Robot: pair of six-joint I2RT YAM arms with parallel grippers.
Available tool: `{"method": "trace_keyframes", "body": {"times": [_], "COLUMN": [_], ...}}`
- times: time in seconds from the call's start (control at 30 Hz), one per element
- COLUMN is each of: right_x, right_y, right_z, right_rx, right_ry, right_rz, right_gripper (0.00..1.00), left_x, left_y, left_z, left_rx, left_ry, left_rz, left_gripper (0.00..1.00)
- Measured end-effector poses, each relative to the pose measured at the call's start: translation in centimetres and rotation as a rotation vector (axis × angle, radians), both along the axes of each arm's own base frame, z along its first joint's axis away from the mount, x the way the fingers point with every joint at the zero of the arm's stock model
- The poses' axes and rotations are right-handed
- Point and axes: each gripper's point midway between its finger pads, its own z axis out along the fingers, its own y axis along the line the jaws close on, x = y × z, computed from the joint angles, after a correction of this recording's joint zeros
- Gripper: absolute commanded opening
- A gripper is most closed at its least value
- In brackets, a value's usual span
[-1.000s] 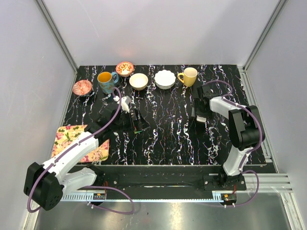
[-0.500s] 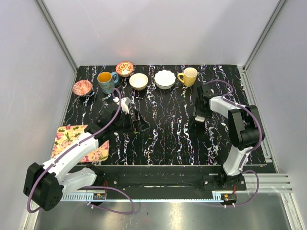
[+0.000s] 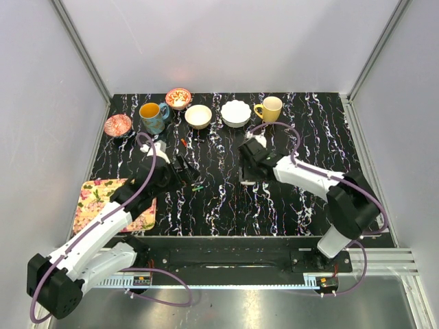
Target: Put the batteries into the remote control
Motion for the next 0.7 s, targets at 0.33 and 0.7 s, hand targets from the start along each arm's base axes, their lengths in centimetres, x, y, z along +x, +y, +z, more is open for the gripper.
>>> {"method": "trace_keyframes", "body": {"times": [0.33,0.7], "right_x": [-2.9,-4.0], "right_y": [5.5,9.1], "right_z": [-5.4,-5.4], "right_rx": [-0.027,0.019], "right_ry": [0.133,0.155], "right_rz": [-0.010,-0.023], "right_gripper": [0.00,0.69], "left_x": [-0.6,-0.9], "left_y": [1.6,2.3], "left_z": [-2.5,-3.0], "left_rx": [-0.008,0.026], "left_ry": [0.061,0.072], "left_rz": [0.120,0.130], "left_gripper": [0.98,0.99]}}
